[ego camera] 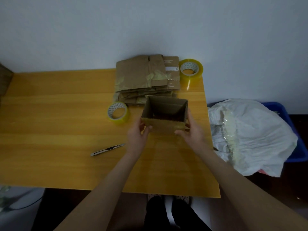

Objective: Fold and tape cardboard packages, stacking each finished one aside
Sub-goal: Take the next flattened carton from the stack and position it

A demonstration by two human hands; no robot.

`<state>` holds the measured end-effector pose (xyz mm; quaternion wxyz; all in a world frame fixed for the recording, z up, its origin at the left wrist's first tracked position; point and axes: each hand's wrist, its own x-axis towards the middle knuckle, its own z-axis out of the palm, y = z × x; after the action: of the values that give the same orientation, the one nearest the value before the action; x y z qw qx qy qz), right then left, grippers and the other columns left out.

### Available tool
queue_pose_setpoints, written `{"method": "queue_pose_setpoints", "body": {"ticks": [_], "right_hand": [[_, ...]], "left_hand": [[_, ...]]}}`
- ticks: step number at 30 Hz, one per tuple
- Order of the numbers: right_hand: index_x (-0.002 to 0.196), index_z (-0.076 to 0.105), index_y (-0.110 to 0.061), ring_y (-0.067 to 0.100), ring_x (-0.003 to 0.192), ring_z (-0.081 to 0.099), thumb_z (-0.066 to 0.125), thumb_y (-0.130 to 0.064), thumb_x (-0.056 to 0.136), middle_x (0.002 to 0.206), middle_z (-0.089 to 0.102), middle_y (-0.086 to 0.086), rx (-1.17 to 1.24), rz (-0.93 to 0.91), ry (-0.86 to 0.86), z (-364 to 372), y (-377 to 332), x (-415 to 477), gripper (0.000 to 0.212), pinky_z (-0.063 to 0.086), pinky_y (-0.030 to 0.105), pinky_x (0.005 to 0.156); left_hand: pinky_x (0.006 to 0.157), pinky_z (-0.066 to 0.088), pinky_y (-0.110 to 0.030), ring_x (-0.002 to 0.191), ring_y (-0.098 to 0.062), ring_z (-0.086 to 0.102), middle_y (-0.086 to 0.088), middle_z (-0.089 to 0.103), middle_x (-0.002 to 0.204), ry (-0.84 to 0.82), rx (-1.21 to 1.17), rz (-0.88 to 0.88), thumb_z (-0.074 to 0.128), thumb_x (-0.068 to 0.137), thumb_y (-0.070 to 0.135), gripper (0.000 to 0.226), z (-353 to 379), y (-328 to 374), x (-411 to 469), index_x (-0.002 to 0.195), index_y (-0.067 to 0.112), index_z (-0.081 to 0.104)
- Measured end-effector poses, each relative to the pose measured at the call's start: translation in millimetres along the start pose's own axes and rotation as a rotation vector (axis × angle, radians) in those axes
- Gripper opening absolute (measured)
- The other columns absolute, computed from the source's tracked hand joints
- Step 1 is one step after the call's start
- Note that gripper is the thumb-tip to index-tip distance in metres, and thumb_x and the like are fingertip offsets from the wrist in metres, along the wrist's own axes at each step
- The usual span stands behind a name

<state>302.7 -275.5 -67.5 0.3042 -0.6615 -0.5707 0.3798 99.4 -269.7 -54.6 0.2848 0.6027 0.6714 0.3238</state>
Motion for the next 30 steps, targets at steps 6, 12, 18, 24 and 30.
{"method": "queue_pose_setpoints", "body": {"ticks": [6,12,18,24,30], "right_hand": [[0.146,0.005,-0.038,0.018,0.099,0.061,0.065,-0.027,0.089,0.126,0.059,0.006,-0.166,-0.228,0.099,-13.1,-3.1,-6.0,0.084,0.053,0.032,0.083],[0.152,0.009,-0.034,0.011,0.091,0.057,0.068,-0.041,0.083,0.132,0.047,0.002,-0.184,-0.189,0.1,-20.5,-7.4,9.3,0.091,0.052,0.024,0.068],[0.153,0.012,-0.022,0.018,0.141,0.028,0.084,-0.044,0.064,0.156,0.024,-0.001,-0.043,-0.053,0.054,-24.8,-22.8,34.1,0.117,0.036,0.043,0.111],[0.152,0.011,-0.023,0.02,0.14,0.028,0.088,-0.04,0.061,0.153,0.022,0.002,0.021,0.004,0.034,-29.9,-31.3,49.9,0.12,0.034,0.044,0.112],[0.151,0.018,-0.028,0.019,0.133,0.038,0.085,-0.036,0.065,0.146,0.03,0.001,0.049,-0.056,0.024,-21.2,-34.3,46.9,0.109,0.042,0.044,0.107]], "left_hand": [[0.105,0.042,-0.031,0.13,-0.001,0.037,0.016,0.04,0.14,-0.015,-0.104,0.118,0.06,0.09,0.009,0.063,-2.4,7.6,-6.0,0.142,0.033,0.033],[0.103,0.044,-0.036,0.126,-0.011,0.045,0.004,0.051,0.136,-0.133,-0.051,0.232,0.055,0.091,-0.001,0.056,-8.2,5.1,10.9,0.136,0.03,0.044],[0.1,0.046,-0.033,0.122,-0.01,0.047,0.008,0.052,0.129,-0.185,-0.176,0.026,0.052,0.094,0.0,0.047,-17.6,6.2,25.2,0.129,0.031,0.048],[0.098,0.045,-0.033,0.125,-0.021,0.048,0.0,0.052,0.134,-0.246,-0.207,-0.064,0.047,0.097,0.002,0.048,-23.3,11.8,36.0,0.134,0.032,0.045],[0.108,0.036,-0.032,0.135,-0.021,0.036,-0.005,0.036,0.148,-0.103,-0.21,-0.163,0.05,0.096,0.003,0.059,-11.5,19.6,40.5,0.148,0.017,0.024]]}}
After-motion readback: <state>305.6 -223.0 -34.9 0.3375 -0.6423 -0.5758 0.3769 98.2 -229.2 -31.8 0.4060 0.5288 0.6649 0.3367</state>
